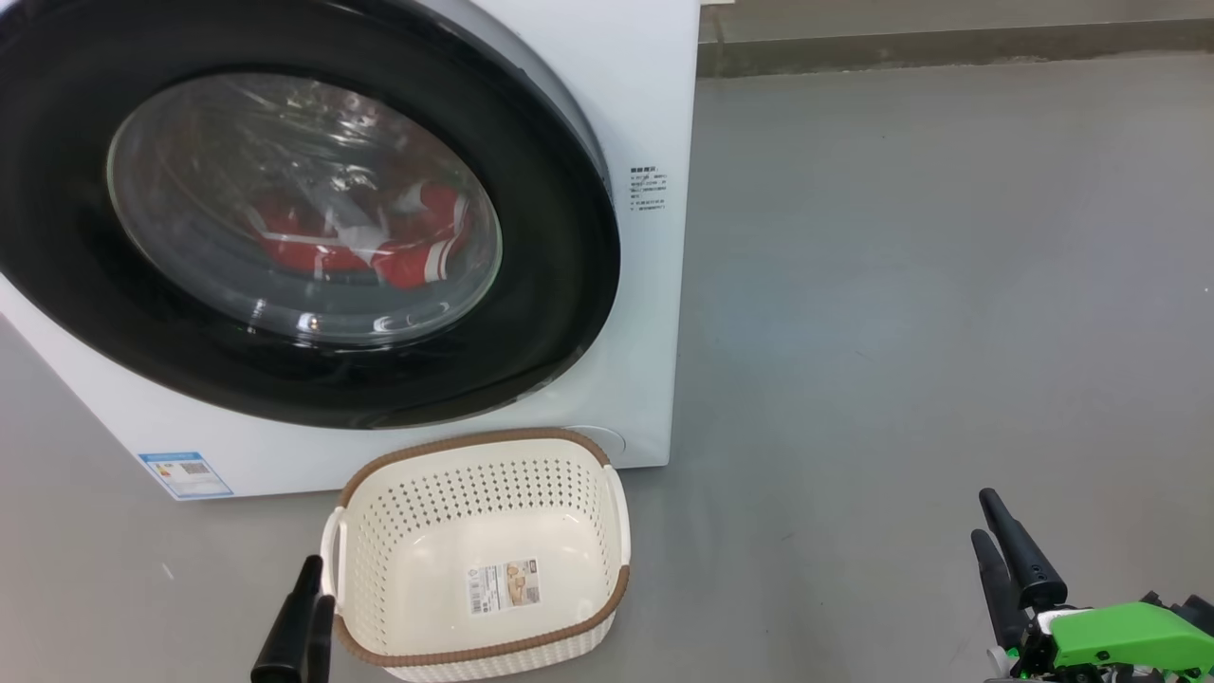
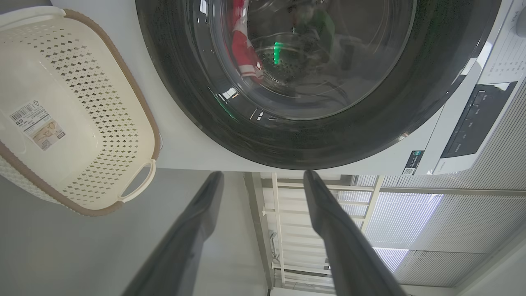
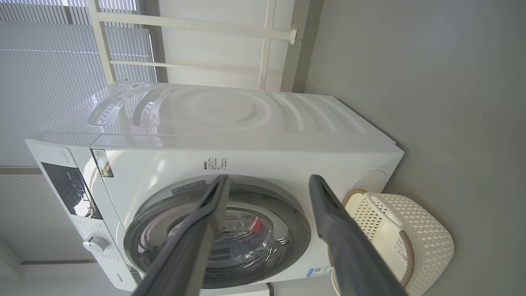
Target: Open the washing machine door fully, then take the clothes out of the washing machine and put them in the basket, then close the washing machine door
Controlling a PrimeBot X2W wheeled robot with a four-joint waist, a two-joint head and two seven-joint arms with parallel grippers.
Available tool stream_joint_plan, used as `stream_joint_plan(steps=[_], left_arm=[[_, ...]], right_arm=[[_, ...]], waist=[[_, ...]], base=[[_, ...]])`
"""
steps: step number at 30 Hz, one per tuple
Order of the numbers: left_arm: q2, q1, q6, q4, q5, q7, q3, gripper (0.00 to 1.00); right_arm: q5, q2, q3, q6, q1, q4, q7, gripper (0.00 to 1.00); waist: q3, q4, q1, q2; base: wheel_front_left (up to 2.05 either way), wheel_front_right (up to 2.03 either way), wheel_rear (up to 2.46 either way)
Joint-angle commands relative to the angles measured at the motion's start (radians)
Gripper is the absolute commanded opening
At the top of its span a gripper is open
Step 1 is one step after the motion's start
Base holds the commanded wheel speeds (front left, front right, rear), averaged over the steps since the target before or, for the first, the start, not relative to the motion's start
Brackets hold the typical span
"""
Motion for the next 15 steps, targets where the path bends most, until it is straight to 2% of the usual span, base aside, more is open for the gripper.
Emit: stream_joint_plan(steps=[1, 15], left_arm=[[0.013, -0.014, -0.001, -0.035, 0.018, -0.012, 0.004, 1.0], [0.014, -0.003, -0.002, -0.07, 0.236, -0.053, 0.009, 1.0]], right_arm=[[-0.017, -0.017, 0.008, 0.001, -0.026, -0.03, -0.011, 1.0], [-0.138, -0.046, 0.055, 0.002, -0.027, -0.034, -0.055, 1.0]], waist=[[0.001, 0.001, -0.0001, 0.0], [0.002, 0.003, -0.0002, 0.0]], base=[[0.0, 0.0, 0.0], [0.0, 0.0, 0.0]])
